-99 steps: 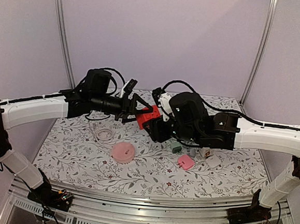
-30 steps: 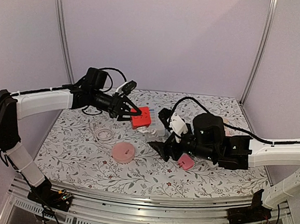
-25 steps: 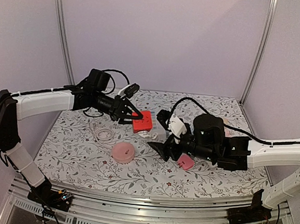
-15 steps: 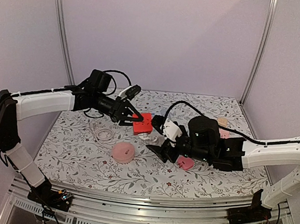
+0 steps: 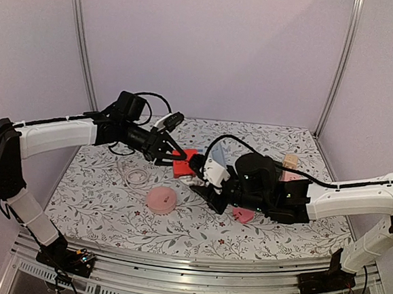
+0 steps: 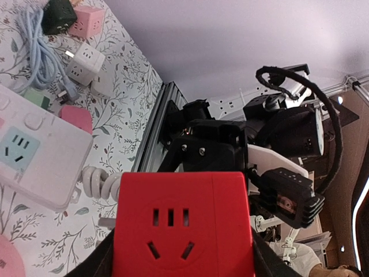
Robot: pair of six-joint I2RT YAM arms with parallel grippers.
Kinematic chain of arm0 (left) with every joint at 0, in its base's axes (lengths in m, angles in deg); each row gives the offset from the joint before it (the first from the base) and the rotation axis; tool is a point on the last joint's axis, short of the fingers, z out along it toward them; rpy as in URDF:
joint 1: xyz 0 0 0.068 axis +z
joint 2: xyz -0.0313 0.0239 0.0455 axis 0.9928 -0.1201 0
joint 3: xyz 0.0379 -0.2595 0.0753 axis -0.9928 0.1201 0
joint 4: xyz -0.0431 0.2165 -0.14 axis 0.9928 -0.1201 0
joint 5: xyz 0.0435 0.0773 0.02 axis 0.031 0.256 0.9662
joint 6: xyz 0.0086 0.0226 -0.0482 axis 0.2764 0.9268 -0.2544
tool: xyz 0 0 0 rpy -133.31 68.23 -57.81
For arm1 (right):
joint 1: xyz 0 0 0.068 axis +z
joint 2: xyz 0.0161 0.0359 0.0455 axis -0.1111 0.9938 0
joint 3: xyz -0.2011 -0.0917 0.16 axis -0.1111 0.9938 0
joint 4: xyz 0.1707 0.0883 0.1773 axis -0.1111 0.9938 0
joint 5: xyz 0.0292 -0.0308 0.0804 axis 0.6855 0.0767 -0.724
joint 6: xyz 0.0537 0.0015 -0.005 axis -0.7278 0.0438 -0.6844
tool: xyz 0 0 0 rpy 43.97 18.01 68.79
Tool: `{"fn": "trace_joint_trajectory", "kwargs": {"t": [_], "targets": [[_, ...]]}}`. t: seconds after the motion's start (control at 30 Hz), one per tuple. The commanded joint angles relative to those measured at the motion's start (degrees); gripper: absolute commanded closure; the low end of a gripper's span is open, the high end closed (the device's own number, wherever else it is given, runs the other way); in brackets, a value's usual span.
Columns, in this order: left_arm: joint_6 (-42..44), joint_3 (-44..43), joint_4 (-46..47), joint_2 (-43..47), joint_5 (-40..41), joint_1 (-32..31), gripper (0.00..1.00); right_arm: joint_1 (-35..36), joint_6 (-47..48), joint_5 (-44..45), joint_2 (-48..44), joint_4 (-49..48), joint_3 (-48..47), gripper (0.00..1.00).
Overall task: Pull the plug off the socket
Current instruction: Remove the plug from the socket.
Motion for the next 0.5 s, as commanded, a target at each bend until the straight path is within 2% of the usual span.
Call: {"fn": "trace_joint_trajectory", "kwargs": {"t": [0.0,0.1,0.3,0.47], "targets": [[1.1,-2.3,2.1,2.6,-2.9,-0.6,0.99,1.2,0.2,0.2,1.4,0.2,-2.0,0.71],[1.4,-2.4,1.6,2.5,-2.3,-0.6,0.99,1.5,-0.1,0.4,1.4,1.0,-2.7,0.86],[2.4,-2.5,0.5,2.2,-1.0,-0.3,1.0,2.1,-0.8,0.6,1.2,2.3,-3.2,1.0],[3.1,-2.5,-0.1,2.5,0.7,-0.1,1.0,2.8,-2.0,2.0,1.1,2.4,-3.3,1.0]]}}
